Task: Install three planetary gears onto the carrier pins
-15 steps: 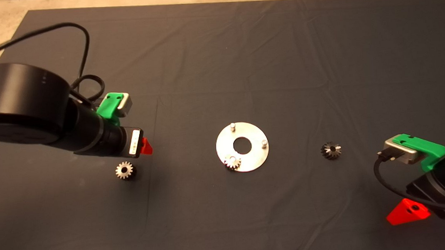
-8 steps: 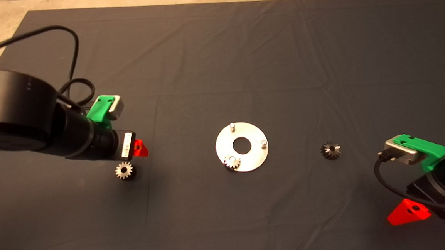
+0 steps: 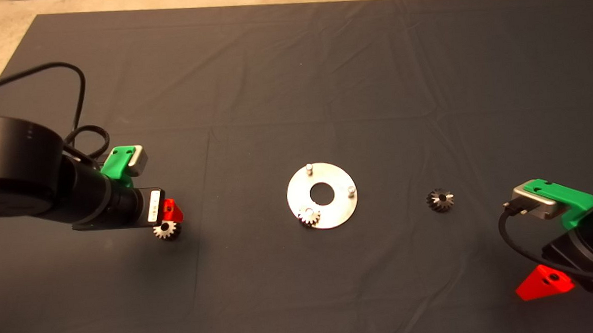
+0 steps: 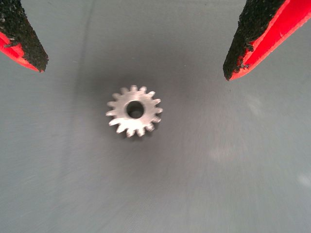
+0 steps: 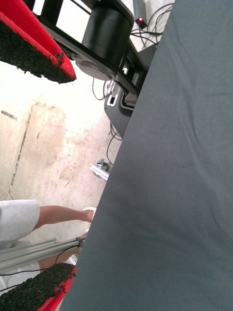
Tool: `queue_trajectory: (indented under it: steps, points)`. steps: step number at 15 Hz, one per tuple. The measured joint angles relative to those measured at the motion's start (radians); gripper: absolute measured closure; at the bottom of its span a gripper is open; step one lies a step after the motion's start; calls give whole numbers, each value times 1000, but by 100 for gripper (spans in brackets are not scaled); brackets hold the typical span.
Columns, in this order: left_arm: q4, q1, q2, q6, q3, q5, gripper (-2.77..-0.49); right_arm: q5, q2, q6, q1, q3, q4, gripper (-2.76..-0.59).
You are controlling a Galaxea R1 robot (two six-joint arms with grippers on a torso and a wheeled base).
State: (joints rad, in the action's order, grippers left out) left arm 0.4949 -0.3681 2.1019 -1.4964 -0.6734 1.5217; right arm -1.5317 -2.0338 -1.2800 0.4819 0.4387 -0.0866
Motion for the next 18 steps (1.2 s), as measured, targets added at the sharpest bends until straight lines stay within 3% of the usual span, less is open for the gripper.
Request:
queue_trajectory:
  steps: [2,5,8,9,11,12,15,18]
  points:
    - [20,26,-4,-15,-16,-1,-259,1,0,0,0,0,0,-275]
    - [82,48,-9,-42,-37,-1,-259,0,0,0,0,0,0,-275]
    - [93,66,-7,-44,-53,-5,-259,0,0,0,0,0,0,-275]
    - [94,66,-8,-44,-58,-25,-259,0,0,0,0,0,0,-275]
    - [106,71,-8,-44,-62,-97,-259,1,0,0,0,0,0,-275]
    - [116,81,-8,-44,-63,-123,-259,0,0,0,0,0,0,-275]
    - [123,109,-8,-44,-69,-164,-259,0,0,0,0,0,0,-275]
    - [139,136,-15,-44,-74,-181,-259,0,0,0,0,0,0,-275]
